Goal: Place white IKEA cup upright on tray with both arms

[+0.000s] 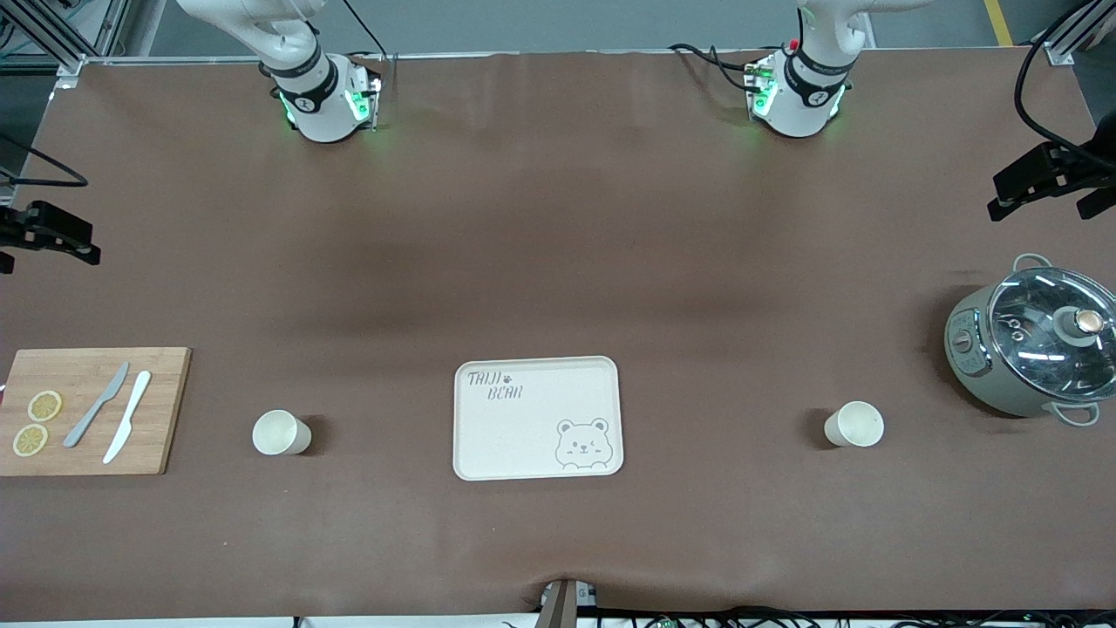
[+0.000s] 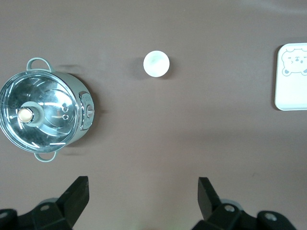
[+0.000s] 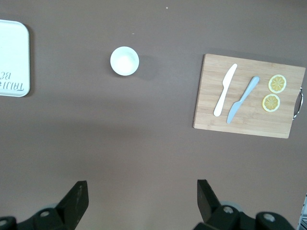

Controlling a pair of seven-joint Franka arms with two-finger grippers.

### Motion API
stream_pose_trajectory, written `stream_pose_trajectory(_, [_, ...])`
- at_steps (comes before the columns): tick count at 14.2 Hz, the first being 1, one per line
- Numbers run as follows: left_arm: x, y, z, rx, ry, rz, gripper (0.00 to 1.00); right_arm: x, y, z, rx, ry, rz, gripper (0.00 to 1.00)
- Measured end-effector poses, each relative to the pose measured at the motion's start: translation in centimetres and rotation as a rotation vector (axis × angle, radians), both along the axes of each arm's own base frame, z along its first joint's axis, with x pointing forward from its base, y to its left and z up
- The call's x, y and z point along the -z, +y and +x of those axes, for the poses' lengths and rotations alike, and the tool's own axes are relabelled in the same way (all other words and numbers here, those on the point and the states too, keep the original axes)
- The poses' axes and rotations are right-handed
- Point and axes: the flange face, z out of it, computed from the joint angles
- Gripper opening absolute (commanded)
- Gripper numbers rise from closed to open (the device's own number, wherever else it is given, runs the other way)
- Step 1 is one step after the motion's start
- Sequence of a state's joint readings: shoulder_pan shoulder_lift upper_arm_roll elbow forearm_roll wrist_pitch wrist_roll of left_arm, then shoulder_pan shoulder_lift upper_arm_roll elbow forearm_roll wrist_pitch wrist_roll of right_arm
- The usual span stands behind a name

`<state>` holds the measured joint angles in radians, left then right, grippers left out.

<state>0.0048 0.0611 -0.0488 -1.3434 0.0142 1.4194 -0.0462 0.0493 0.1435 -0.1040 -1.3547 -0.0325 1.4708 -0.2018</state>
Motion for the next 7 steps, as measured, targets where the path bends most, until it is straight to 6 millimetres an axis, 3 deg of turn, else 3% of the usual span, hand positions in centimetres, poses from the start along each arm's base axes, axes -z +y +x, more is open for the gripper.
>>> stream_pose_trajectory(7, [0.51,0.03,0.32,0.0,0.008,0.0,1.0,-0.22,-0.45,0.07,0.018,-0.014,0.024,1.0])
